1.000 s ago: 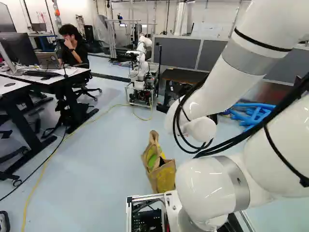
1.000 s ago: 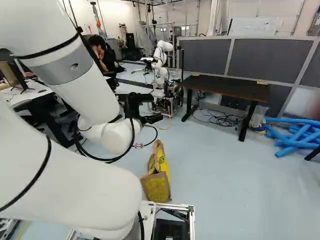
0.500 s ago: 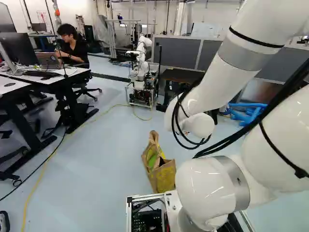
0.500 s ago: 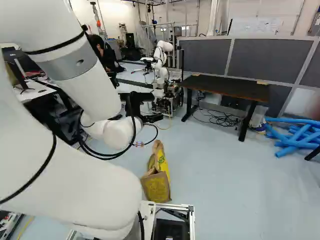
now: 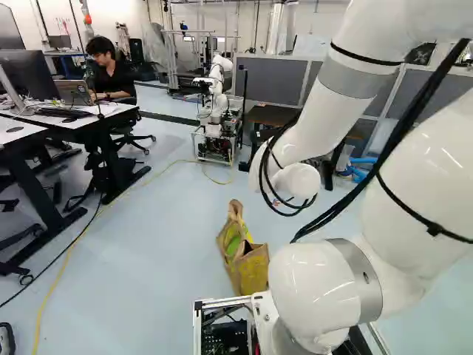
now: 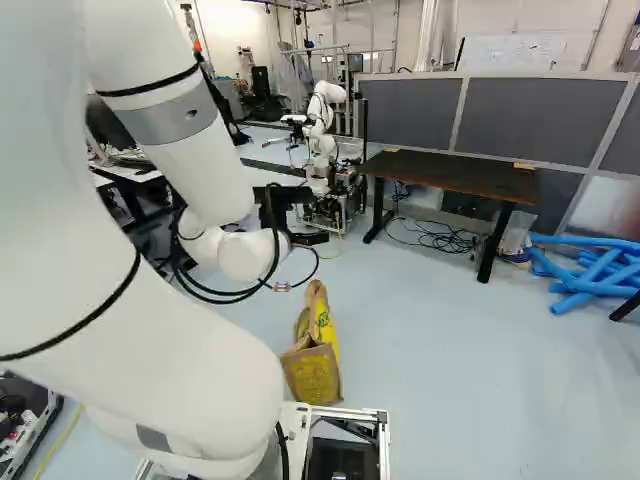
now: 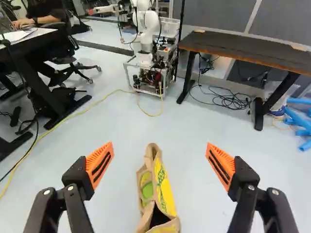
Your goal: Pick up the bag on the ground and place it on the table
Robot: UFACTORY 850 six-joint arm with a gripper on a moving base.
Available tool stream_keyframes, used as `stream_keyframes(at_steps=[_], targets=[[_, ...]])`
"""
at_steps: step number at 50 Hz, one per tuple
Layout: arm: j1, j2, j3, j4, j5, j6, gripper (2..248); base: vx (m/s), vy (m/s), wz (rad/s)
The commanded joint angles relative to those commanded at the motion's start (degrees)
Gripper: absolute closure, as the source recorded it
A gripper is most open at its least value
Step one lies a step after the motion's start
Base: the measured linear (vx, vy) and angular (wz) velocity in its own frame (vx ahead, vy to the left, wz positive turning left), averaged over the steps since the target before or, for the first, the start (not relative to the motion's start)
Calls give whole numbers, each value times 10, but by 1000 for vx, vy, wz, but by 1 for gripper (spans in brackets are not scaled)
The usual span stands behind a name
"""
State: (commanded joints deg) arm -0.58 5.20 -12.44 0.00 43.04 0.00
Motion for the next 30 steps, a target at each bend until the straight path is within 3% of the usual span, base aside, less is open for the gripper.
stream_keyframes(at_steps=[30], targets=[[-8, -116, -67, 0, -61, 0, 3, 0, 0, 0]])
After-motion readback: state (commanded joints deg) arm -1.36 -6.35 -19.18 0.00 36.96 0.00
